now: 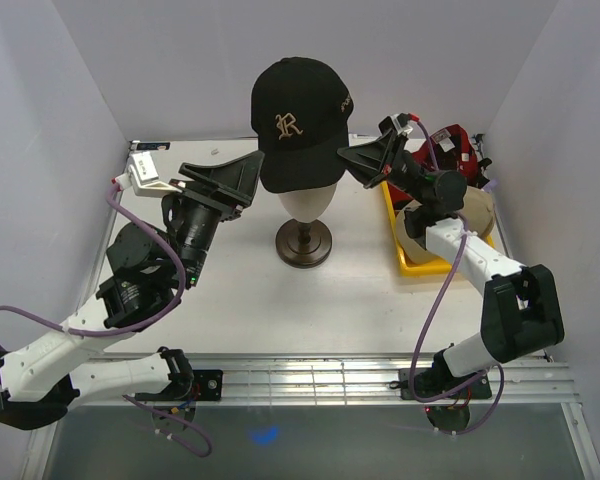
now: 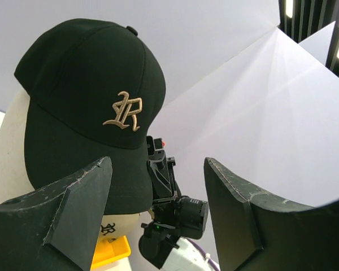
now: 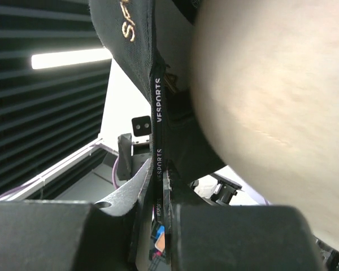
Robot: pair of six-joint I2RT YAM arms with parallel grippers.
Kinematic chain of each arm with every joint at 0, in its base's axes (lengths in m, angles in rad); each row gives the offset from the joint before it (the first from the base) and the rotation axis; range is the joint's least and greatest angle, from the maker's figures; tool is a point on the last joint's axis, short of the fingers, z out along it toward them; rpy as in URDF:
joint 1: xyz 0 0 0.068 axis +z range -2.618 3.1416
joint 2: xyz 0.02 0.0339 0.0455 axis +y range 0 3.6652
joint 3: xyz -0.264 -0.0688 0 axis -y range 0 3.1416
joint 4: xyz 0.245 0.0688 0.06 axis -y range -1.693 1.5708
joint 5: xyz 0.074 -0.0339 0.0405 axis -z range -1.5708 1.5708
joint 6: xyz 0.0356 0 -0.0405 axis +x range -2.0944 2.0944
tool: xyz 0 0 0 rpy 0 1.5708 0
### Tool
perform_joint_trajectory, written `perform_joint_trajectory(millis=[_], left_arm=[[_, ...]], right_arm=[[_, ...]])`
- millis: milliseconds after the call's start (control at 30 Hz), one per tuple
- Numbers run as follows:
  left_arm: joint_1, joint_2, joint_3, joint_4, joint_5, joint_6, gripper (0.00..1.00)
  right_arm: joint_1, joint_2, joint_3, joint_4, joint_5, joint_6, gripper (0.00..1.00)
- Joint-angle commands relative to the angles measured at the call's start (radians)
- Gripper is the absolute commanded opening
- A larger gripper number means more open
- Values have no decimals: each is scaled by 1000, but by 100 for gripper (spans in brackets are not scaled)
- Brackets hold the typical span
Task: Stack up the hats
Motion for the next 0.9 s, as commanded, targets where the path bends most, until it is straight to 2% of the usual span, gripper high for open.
perform_joint_trajectory(millis=[0, 467, 700, 733, 867], left_arm=[[1, -14, -4, -29, -16, 5, 77], [4, -17, -27, -78, -36, -18, 77], [9, -17, -36, -123, -51, -40, 77], [9, -16, -41, -129, -55, -45, 76], [27, -16, -58, -143, -52, -54, 74]], right_arm=[[-14, -10, -20, 248, 23, 292, 8], [-45, 7, -144, 369, 34, 361, 8], [-57, 10, -164, 363, 15, 360, 18], [-57, 8, -165, 359, 14, 358, 22], [-60, 0, -176, 343, 3, 347, 28]])
